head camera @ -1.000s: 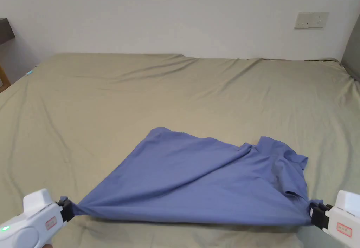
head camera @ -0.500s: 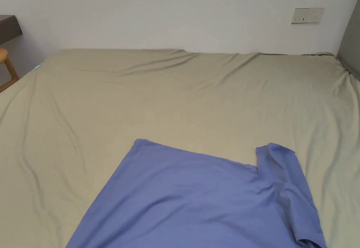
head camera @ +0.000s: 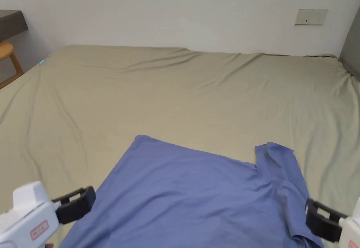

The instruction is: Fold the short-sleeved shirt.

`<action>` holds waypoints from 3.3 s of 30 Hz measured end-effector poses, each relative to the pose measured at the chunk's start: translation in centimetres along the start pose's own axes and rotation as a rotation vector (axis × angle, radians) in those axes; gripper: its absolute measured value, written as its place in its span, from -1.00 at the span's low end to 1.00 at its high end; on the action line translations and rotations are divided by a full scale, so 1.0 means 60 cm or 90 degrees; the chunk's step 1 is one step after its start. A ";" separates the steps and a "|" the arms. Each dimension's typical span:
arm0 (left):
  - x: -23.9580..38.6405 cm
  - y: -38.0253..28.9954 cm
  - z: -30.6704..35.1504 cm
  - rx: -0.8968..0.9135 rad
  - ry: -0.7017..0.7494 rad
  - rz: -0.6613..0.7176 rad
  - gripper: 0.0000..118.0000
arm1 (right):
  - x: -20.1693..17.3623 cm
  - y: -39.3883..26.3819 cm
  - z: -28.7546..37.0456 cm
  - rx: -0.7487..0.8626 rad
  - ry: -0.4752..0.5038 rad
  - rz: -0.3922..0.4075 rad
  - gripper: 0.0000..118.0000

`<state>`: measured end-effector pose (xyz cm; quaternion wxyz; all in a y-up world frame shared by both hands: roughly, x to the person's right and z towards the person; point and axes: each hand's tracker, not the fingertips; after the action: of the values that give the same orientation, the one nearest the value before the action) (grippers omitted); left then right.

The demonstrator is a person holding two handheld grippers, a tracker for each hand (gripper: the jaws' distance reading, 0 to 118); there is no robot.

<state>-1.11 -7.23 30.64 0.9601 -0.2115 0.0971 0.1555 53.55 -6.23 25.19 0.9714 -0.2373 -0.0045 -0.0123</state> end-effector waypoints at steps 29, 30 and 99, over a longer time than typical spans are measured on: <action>0.168 0.204 -0.356 -0.120 -0.080 -0.099 -1.00 | -0.069 0.130 -0.052 0.191 -0.035 0.065 -0.98; 0.171 0.210 -0.391 -0.137 -0.075 -0.119 -1.00 | -0.068 0.133 -0.065 0.187 -0.036 0.065 -0.98; 0.166 0.398 -0.289 0.025 -0.045 -0.135 -0.97 | -0.006 0.370 -0.274 0.091 -0.048 0.130 -0.95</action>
<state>-2.04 8.37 3.67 0.9779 -0.1963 0.0430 0.0583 53.81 5.91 0.39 0.9811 -0.1670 -0.0176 0.0963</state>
